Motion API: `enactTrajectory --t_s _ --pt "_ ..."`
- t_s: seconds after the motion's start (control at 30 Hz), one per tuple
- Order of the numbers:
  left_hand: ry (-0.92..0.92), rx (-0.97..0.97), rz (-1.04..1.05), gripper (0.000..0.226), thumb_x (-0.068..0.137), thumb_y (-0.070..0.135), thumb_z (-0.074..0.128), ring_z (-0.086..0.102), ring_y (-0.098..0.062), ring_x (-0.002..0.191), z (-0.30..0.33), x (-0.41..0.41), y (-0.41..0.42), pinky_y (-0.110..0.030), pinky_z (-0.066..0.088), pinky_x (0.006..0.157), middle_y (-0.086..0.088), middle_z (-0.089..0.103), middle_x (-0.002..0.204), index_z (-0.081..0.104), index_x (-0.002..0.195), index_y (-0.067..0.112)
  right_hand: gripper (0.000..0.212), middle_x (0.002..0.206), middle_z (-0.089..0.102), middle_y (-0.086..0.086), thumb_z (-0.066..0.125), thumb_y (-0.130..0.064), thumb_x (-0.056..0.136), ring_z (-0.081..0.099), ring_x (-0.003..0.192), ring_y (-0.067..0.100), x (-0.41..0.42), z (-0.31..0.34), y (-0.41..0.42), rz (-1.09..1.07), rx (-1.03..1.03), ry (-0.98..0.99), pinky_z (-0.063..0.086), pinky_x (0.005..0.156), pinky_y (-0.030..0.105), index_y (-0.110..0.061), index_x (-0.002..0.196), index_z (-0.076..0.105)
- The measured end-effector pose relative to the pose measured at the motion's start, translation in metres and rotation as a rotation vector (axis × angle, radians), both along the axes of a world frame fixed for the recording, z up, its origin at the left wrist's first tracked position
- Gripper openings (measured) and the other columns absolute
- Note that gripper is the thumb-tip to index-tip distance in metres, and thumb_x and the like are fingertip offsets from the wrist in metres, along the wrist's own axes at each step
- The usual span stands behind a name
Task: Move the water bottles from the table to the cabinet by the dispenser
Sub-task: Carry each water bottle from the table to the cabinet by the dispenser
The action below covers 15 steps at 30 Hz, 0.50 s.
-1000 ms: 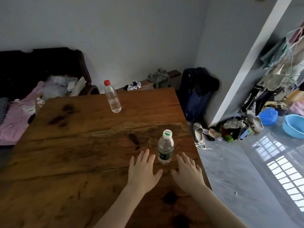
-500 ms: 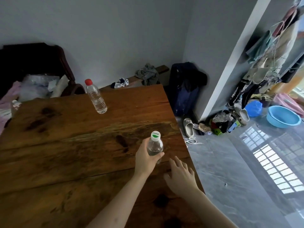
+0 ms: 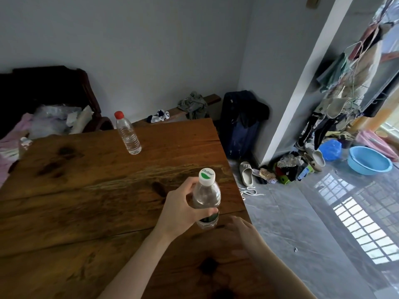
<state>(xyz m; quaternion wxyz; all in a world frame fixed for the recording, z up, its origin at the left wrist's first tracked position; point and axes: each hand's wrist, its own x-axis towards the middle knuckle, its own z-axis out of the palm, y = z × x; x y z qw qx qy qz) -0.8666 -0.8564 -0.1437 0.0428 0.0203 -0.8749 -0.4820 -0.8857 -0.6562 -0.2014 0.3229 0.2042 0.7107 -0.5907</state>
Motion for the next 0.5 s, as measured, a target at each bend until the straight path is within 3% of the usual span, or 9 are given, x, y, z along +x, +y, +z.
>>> enactTrajectory --t_s 0.1,0.2,0.3,0.4,0.5 --pt "0.012 0.021 -0.03 0.069 0.066 0.051 0.088 0.058 0.004 0.12 0.021 0.008 0.005 -0.021 0.04 0.107 0.026 0.067 0.12 0.056 0.126 0.04 0.045 0.116 0.071 0.01 0.042 -0.05 0.1 0.069 0.105 0.032 0.006 0.008 0.006 -0.078 -0.31 -0.169 0.056 0.085 0.056 -0.016 0.124 0.06" --pt "0.015 0.051 -0.061 0.071 0.064 0.052 0.087 0.057 0.003 0.122 0.037 0.015 0.012 -0.031 0.043 0.11 0.028 0.066 0.122 0.056 0.128 0.042 0.058 0.121 0.07 0.018 0.032 -0.053 0.101 0.067 0.111 0.037 0.009 0.022 0.012 -0.113 -0.581 -0.303 0.054 0.087 0.057 -0.008 0.129 0.056" --pt "0.016 0.063 -0.092 0.069 0.066 0.041 0.091 0.059 0.004 0.12 0.048 0.021 0.02 -0.033 0.045 0.108 0.027 0.068 0.12 0.058 0.127 0.041 0.065 0.129 0.064 0.02 0.028 -0.055 0.101 0.063 0.117 0.037 0.011 0.029 0.021 -0.079 -0.671 -0.324 0.054 0.089 0.052 -0.005 0.137 0.05" --pt "0.015 0.053 -0.113 0.066 0.068 0.032 0.092 0.058 0.009 0.117 0.056 0.028 0.027 -0.022 0.042 0.101 0.031 0.067 0.119 0.058 0.124 0.044 0.067 0.132 0.062 0.021 0.032 -0.055 0.1 0.062 0.119 0.038 0.016 0.032 0.029 -0.078 -0.682 -0.323 0.055 0.088 0.049 -0.004 0.139 0.048" --pt "0.019 0.036 -0.136 0.066 0.068 0.033 0.093 0.059 0.007 0.117 0.063 0.035 0.035 -0.027 0.045 0.103 0.028 0.068 0.118 0.058 0.123 0.044 0.065 0.131 0.062 0.023 0.034 -0.053 0.099 0.064 0.116 0.039 0.024 0.037 0.036 -0.104 -0.675 -0.323 0.056 0.087 0.048 -0.003 0.137 0.05"
